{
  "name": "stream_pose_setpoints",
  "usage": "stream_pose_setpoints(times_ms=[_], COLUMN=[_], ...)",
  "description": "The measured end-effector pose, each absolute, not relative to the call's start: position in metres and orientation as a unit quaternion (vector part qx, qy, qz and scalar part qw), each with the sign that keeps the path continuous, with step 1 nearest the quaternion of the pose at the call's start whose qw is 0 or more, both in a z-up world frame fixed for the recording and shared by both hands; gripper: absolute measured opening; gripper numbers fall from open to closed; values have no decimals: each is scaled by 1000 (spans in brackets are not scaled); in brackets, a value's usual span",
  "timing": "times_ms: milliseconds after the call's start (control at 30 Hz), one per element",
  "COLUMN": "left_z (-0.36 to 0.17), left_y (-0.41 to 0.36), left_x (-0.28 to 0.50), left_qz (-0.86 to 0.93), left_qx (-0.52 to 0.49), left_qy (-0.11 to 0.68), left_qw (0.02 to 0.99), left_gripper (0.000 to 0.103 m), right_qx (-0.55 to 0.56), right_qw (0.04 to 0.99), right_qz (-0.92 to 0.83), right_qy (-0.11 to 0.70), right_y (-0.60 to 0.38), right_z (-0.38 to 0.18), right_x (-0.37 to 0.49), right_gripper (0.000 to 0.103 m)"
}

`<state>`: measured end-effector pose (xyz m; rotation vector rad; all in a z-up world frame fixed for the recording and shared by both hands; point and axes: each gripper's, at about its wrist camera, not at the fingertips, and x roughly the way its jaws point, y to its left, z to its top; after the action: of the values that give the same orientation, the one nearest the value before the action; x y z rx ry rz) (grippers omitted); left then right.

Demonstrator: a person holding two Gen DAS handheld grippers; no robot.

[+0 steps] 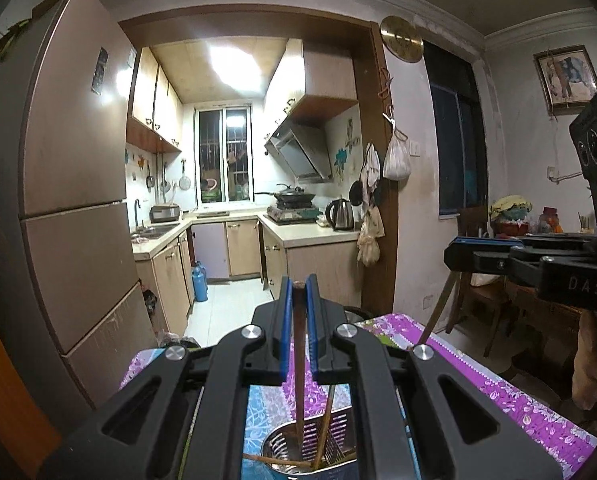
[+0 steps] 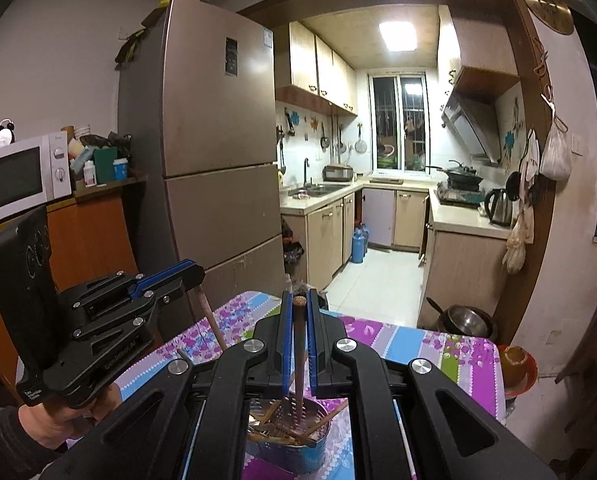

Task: Organize utensils
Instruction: 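Open the left gripper into the holder while the right gripper releases its chopstick, then return both grippers to the table and grasp one chopstick each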

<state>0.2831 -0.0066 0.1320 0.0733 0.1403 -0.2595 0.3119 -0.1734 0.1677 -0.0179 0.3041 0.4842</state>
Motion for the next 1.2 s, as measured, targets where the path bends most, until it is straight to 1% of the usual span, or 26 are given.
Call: stream_pose_setpoints(times_ms=[500, 567, 633, 700, 733, 767, 867, 900, 967, 1000, 1033, 1100, 1200], left_z=[124, 124, 125, 125, 127, 128, 135, 136, 137, 134, 129, 109, 65], left_y=[-5, -5, -7, -8, -8, -8, -4, -1, 9, 14, 18, 34, 52], left_x=[292, 292, 291, 287, 284, 280, 258, 248, 217, 199, 186, 149, 110], left_qz=[-130, -130, -127, -127, -126, -127, -131, -131, -136, -138, -138, -144, -145], left_qx=[38, 39, 41, 45, 49, 51, 60, 64, 70, 76, 81, 91, 102], left_qy=[89, 90, 85, 80, 76, 74, 60, 54, 39, 33, 30, 34, 68], left_qw=[987, 987, 987, 988, 988, 988, 988, 988, 988, 987, 987, 985, 982], left_gripper=[6, 14, 38, 44, 46, 47, 52, 55, 59, 62, 64, 66, 66], right_qx=[4, 4, 6, 8, 9, 10, 7, 2, -5, -10, -17, -21, -25], right_qw=[958, 958, 959, 961, 962, 963, 967, 968, 970, 972, 973, 975, 977], right_qz=[233, 232, 229, 227, 226, 224, 221, 221, 221, 221, 218, 217, 211], right_qy=[169, 167, 164, 158, 154, 149, 127, 118, 98, 83, 68, 47, 32], right_y=[-179, -180, -181, -184, -186, -188, -196, -199, -206, -210, -215, -225, -234], right_z=[153, 154, 157, 159, 160, 161, 168, 170, 173, 174, 172, 163, 140], right_x=[323, 321, 321, 317, 314, 310, 289, 279, 257, 239, 219, 185, 140], right_gripper=[8, 8, 8, 10, 12, 16, 16, 17, 17, 19, 21, 28, 32])
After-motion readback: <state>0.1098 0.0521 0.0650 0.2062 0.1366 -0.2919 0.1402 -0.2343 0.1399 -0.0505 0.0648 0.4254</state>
